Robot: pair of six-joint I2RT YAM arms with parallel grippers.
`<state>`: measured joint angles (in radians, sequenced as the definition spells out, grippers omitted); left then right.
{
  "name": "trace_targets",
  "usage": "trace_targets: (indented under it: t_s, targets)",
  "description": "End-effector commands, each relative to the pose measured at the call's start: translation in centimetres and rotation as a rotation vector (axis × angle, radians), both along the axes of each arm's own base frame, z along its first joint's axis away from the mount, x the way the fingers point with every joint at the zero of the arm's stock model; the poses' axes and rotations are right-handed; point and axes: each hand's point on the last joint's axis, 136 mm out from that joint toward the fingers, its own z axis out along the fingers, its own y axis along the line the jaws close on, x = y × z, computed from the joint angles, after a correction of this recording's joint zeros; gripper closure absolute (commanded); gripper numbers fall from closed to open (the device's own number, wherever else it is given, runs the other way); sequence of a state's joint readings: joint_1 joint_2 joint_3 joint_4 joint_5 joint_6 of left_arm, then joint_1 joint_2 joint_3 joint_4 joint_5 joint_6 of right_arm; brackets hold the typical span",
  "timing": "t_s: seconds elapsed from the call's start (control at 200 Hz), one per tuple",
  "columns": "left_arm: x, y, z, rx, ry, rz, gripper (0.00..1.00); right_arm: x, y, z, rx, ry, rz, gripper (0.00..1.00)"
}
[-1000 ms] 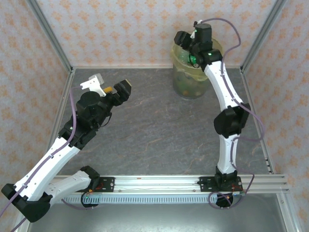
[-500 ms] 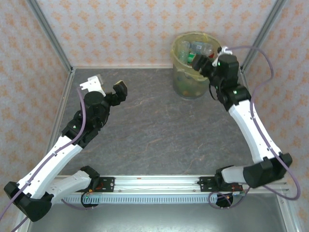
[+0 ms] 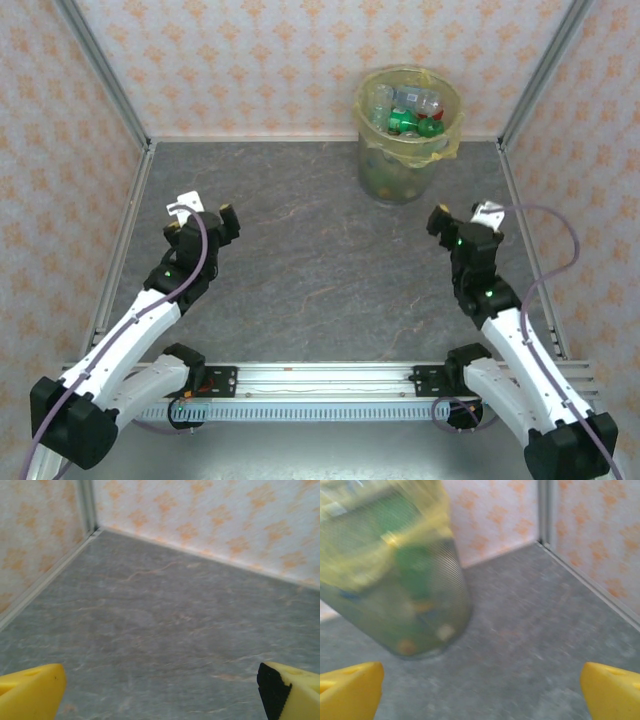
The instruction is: Put the plastic bottles in the bin
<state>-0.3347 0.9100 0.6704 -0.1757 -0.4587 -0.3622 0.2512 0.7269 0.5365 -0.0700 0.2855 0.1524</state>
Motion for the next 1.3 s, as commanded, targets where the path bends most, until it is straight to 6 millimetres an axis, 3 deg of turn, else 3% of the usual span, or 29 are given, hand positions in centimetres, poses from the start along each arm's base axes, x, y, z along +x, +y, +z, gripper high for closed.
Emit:
trace_targets:
  t_s: [0.0, 0.185, 0.3, 0.435, 0.551, 0.701, 0.811, 0.971, 1.041, 1.296]
  targets:
    - [0.0, 2.6, -1.6, 0.068, -0.017, 0.092, 0.01, -0.5, -2.5, -0.3, -0.080, -0.104, -0.125, 0.00]
    - [1.3, 6.5, -6.6, 0.098, 0.073, 0.194, 0.01, 0.3, -4.5, -3.8, -0.118, -0.102, -0.242, 0.00]
    - [2.6, 8.2, -9.4, 0.131, 0.119, 0.218, 0.01, 1.8, -5.1, -7.0, -0.137, -0.045, -0.262, 0.00]
    - [4.2, 9.2, -11.0, 0.195, 0.154, 0.254, 0.00, 3.6, -5.4, -8.7, -0.144, -0.042, -0.293, 0.00]
    - [5.7, 8.6, -10.6, 0.193, 0.052, 0.206, 0.00, 5.6, -4.6, -8.6, -0.143, -0.084, -0.226, 0.00]
    - [7.1, 7.6, -8.5, 0.173, -0.128, 0.139, 0.00, 7.9, -3.6, -9.0, -0.131, -0.103, -0.133, 0.00]
    - [7.8, 6.5, -8.9, 0.168, -0.135, 0.071, 0.00, 7.9, -3.5, -9.6, -0.118, -0.100, -0.107, 0.00]
    - [5.5, 5.7, -8.3, 0.160, -0.244, 0.011, 0.00, 5.7, -3.2, -9.4, -0.097, -0.204, -0.049, 0.00]
    - [4.0, 6.0, -8.0, 0.161, -0.326, 0.028, 0.00, 5.9, -3.2, -9.6, -0.093, -0.188, -0.046, 0.00]
    - [4.2, 6.4, -8.3, 0.151, -0.302, 0.051, 0.00, 6.6, -3.1, -9.7, -0.098, -0.172, -0.039, 0.00]
